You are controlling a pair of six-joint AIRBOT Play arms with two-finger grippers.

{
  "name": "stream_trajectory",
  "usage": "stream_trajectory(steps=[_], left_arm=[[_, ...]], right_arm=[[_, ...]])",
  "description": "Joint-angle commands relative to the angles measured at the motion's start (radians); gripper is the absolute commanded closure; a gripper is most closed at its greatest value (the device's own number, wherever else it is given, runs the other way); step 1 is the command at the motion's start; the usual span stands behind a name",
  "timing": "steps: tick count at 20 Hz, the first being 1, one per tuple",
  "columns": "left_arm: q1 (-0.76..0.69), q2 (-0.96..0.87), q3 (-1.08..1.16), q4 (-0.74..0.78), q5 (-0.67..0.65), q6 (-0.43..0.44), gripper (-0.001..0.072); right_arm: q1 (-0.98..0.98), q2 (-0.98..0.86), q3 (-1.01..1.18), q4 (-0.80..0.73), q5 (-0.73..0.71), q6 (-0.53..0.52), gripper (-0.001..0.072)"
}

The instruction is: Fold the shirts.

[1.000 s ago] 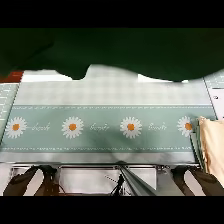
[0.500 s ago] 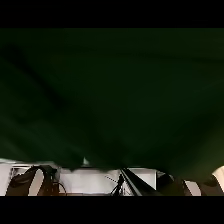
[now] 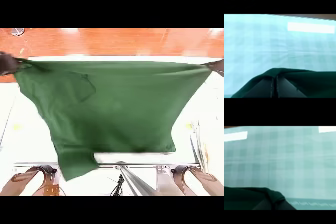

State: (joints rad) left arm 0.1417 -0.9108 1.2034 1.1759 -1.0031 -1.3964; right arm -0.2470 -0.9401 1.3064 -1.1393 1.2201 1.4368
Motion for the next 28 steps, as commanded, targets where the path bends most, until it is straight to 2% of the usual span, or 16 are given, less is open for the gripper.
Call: stream_trajectory(steps=[1,6,10,15,18,21,25,26,27,28], left_arm=[[-0.067,-0.264,0.047,-0.029,0.184,-0.067,0.0684],[-0.099,-0.594,0.205,-0.048,0.192,-0.2,0.0683],[-0.107,-0.715,0.223,-0.14,0.201,-0.207,0.0682],[-0.104,-0.746,0.226,-0.141,0.205,-0.205,0.0682],[-0.066,-0.746,0.274,-0.14,0.097,-0.193,0.0682],[-0.04,-0.757,0.272,-0.126,-0.031,-0.111,0.0682],[-0.045,-0.819,0.227,-0.084,-0.129,-0.1,0.0681],[-0.044,-0.835,0.227,-0.084,-0.158,-0.101,0.0634],[-0.044,-0.843,0.227,-0.084,-0.187,-0.1,0.0381],[-0.042,-0.842,0.229,-0.079,-0.215,-0.1,0.0009]], right_arm=[[0.0,-0.301,0.035,0.14,-0.15,-0.071,0.0694],[0.0,-0.706,0.321,0.166,-0.148,-0.045,0.0694],[0.0,-0.874,0.428,0.196,-0.142,-0.01,0.0694],[-0.002,-0.911,0.44,0.196,-0.121,-0.002,0.0694],[-0.033,-0.908,0.454,0.201,-0.006,-0.008,0.0693],[-0.038,-0.908,0.434,0.132,0.132,-0.037,0.0693],[-0.023,-0.908,0.299,0.121,0.103,-0.039,0.0693],[-0.02,-0.908,0.275,0.126,0.092,-0.039,0.0688],[-0.015,-0.908,0.262,0.128,0.092,-0.039,0.0546],[-0.01,-0.908,0.263,0.129,0.112,-0.04,0.0218]])
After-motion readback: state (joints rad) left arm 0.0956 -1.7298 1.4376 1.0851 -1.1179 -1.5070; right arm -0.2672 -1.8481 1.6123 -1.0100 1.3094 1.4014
